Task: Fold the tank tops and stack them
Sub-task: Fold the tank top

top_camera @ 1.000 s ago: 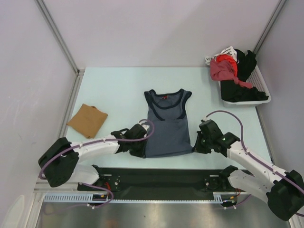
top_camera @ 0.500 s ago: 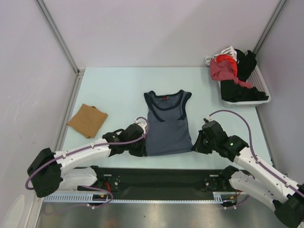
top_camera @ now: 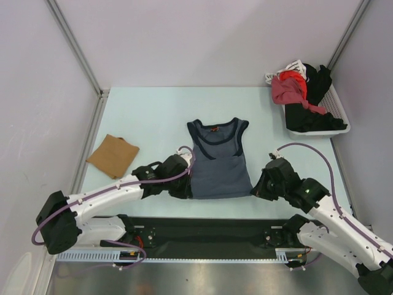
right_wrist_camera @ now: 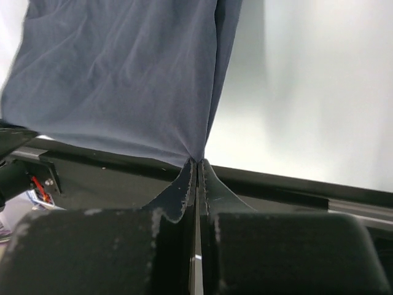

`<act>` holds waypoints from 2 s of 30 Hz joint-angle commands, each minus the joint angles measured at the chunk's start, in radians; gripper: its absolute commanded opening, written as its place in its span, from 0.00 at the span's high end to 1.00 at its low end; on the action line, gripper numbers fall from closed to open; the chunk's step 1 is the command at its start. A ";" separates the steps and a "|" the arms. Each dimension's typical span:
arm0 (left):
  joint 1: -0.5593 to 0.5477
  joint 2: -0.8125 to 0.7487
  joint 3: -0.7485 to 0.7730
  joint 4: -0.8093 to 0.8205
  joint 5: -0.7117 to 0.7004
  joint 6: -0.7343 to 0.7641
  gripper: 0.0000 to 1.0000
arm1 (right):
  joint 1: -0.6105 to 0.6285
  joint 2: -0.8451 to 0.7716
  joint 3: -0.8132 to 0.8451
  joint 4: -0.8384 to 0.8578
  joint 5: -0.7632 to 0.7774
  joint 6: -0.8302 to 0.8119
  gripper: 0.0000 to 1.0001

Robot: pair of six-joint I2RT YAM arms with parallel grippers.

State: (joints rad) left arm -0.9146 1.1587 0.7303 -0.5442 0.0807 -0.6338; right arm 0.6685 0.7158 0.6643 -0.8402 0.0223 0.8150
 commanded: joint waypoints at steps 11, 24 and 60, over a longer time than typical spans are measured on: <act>0.160 0.166 0.359 -0.045 0.031 0.126 0.97 | -0.131 0.292 0.352 0.096 0.081 -0.174 1.00; 0.364 0.455 0.691 -0.049 0.096 0.174 0.98 | -0.375 0.714 0.688 0.217 -0.094 -0.286 1.00; 0.619 1.028 1.218 -0.010 0.171 0.178 0.16 | -0.530 1.400 1.105 0.475 -0.246 -0.293 0.24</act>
State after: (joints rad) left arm -0.3027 2.2986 1.9987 -0.6022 0.3035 -0.4786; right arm 0.1345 2.2250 1.8294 -0.4629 -0.2165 0.5457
